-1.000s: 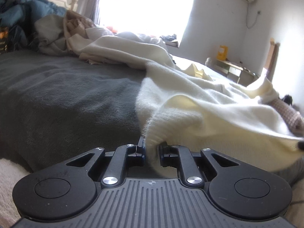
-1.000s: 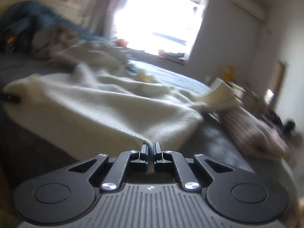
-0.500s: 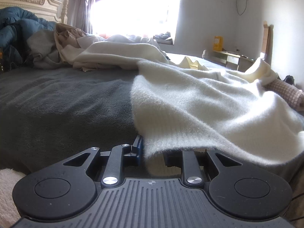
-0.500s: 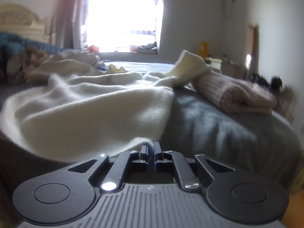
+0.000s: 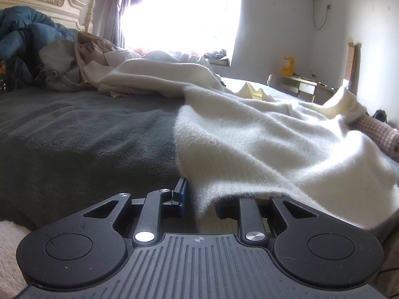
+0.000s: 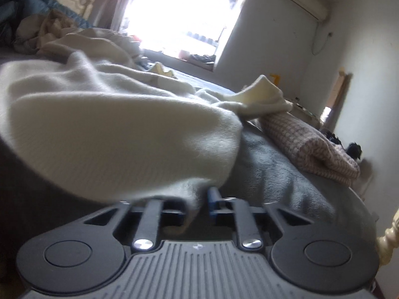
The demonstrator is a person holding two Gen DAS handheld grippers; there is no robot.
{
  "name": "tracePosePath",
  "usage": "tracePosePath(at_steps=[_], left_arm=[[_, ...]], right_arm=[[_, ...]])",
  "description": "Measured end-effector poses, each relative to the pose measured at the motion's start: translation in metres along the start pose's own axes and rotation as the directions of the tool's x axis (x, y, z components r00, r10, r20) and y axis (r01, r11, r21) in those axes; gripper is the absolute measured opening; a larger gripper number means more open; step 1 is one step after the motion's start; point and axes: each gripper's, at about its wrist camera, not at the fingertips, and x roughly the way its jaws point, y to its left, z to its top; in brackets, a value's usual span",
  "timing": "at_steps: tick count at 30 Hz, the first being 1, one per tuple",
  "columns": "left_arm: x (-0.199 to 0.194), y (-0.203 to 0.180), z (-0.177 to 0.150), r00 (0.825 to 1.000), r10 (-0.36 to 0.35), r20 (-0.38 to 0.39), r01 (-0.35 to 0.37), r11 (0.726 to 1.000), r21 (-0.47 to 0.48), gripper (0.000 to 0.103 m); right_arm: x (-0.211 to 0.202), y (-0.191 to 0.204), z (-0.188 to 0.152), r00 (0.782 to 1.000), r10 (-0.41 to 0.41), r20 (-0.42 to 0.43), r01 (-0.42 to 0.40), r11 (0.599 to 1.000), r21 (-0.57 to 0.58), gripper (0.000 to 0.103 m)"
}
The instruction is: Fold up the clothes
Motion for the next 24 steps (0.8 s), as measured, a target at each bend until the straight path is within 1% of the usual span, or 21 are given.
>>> tracePosePath(at_steps=[1, 4, 6, 8, 10, 11, 12, 14, 15, 17, 20, 21, 23, 24], left_arm=[[-0.002, 0.000, 0.001, 1.000, 0.008, 0.010, -0.008, 1.000, -0.001, 0.005], [-0.013, -0.003, 0.007, 0.997, 0.046, 0.065, -0.046, 0.999, -0.003, 0.004], [-0.024, 0.002, 0.020, 0.995, 0.050, 0.083, -0.044, 0.997, -0.069, 0.004], [-0.041, 0.007, 0.037, 0.992, 0.047, 0.117, -0.032, 0.991, -0.127, 0.004], [-0.055, 0.009, 0.044, 0.991, 0.037, 0.132, -0.016, 0.987, -0.157, 0.004], [-0.057, 0.010, 0.042, 0.992, 0.031, 0.118, -0.012, 0.987, -0.162, 0.004], [-0.057, 0.010, 0.038, 0.995, 0.029, 0.101, -0.012, 0.987, -0.160, 0.004], [-0.048, 0.009, 0.023, 0.998, 0.031, 0.051, -0.023, 0.989, -0.144, 0.004], [-0.043, 0.010, 0.018, 0.999, 0.025, 0.026, -0.021, 0.988, -0.153, 0.004], [-0.040, 0.011, 0.017, 1.000, 0.016, 0.007, -0.015, 0.987, -0.160, 0.004], [-0.046, 0.011, 0.020, 0.999, 0.017, 0.033, -0.013, 0.994, -0.112, 0.004], [-0.045, 0.012, 0.019, 1.000, 0.014, 0.028, -0.011, 0.994, -0.106, 0.004], [-0.043, 0.012, 0.017, 1.000, 0.004, 0.015, -0.002, 0.995, -0.098, 0.004], [-0.045, 0.010, 0.019, 1.000, -0.005, 0.022, 0.007, 0.996, -0.085, 0.004]], right_arm=[[-0.003, -0.005, 0.007, 1.000, 0.003, 0.012, -0.003, 1.000, 0.024, 0.005], [-0.013, -0.020, 0.027, 0.999, 0.011, 0.049, -0.015, 0.995, 0.094, 0.003], [-0.019, -0.030, 0.040, 0.997, 0.014, 0.073, -0.025, 0.990, 0.141, 0.002], [-0.026, -0.040, 0.053, 0.995, 0.017, 0.098, -0.035, 0.982, 0.187, 0.002], [-0.032, -0.050, 0.066, 0.993, 0.019, 0.119, -0.046, 0.973, 0.226, 0.001], [-0.034, -0.054, 0.068, 0.994, 0.021, 0.110, -0.046, 0.973, 0.225, 0.001], [-0.029, -0.055, 0.062, 0.997, 0.022, 0.072, -0.038, 0.974, 0.224, 0.001], [-0.010, -0.056, 0.037, 0.998, 0.027, -0.052, -0.014, 0.972, 0.235, 0.001], [-0.005, -0.056, 0.029, 0.995, 0.028, -0.092, -0.005, 0.972, 0.235, 0.001], [-0.009, -0.054, 0.030, 0.996, 0.025, -0.084, -0.005, 0.975, 0.223, 0.001], [-0.015, -0.054, 0.032, 0.997, 0.014, -0.073, 0.001, 0.979, 0.204, 0.001], [-0.014, -0.054, 0.030, 0.996, 0.011, -0.083, 0.006, 0.979, 0.202, 0.001], [-0.003, -0.057, 0.020, 0.990, 0.019, -0.141, 0.011, 0.978, 0.209, 0.001], [-0.005, -0.057, 0.024, 0.990, 0.028, -0.135, 0.002, 0.977, 0.214, 0.001]])
